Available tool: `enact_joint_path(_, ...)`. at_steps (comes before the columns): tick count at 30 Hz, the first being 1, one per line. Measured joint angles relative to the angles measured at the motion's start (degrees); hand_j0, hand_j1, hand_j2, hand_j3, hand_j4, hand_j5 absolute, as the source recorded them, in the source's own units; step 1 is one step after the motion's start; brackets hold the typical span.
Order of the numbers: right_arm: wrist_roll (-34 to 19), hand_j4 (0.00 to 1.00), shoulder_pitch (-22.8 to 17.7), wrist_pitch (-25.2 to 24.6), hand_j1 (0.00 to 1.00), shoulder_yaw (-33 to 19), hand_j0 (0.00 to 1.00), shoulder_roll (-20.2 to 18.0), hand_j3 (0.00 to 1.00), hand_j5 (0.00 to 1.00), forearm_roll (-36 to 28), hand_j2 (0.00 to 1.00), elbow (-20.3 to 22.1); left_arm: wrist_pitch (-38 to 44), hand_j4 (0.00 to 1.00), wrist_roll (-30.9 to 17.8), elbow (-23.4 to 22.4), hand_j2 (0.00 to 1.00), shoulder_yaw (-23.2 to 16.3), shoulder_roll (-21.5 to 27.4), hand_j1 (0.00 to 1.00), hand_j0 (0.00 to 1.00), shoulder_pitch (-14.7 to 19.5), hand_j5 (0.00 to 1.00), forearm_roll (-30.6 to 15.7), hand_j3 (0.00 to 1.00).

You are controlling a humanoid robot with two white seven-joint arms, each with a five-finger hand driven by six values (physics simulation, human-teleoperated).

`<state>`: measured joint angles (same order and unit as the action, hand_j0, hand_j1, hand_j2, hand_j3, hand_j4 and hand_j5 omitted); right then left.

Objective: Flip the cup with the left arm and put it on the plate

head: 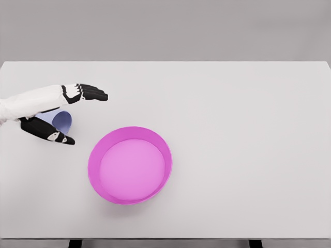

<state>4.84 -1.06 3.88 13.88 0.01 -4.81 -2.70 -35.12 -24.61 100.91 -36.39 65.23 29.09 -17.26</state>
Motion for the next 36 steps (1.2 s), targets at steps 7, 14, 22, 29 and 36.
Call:
enact_joint_path(7,0.0,1.0,-0.18,-0.02,1.0,-0.08,1.0,0.0,1.0,1.0,-0.01,1.0,-0.28,0.0,1.0,0.0,-2.58,1.0,-3.42,5.52,1.0,1.0,0.0,1.0,1.07,1.0)
enact_joint_path(14,0.0,1.0,-0.18,-0.01,1.0,-0.16,1.0,0.0,1.0,1.0,-0.01,1.0,-0.36,0.01,1.0,0.25,-9.52,1.0,-4.35,6.73,1.0,1.0,1.58,1.0,4.14,1.0)
enact_joint_path(22,0.0,1.0,-0.18,-0.02,1.0,-0.17,1.0,0.0,1.0,1.0,-0.01,1.0,-0.37,0.01,1.0,-2.86,-16.8,1.0,-4.69,1.8,1.0,1.0,2.73,1.0,7.68,1.0)
enact_joint_path(29,0.0,1.0,-0.18,-0.02,1.0,-0.17,1.0,0.0,1.0,1.0,-0.01,1.0,-0.37,0.01,1.0,-3.64,-24.94,1.0,-5.42,-3.23,1.0,1.0,5.89,1.0,11.02,1.0)
enact_joint_path(36,0.0,1.0,-0.18,-0.02,1.0,-0.17,1.0,0.0,1.0,1.0,-0.01,1.0,-0.37,-0.01,1.0,-3.65,-28.99,1.0,-6.16,-5.29,1.0,1.0,5.98,1.0,11.6,1.0)
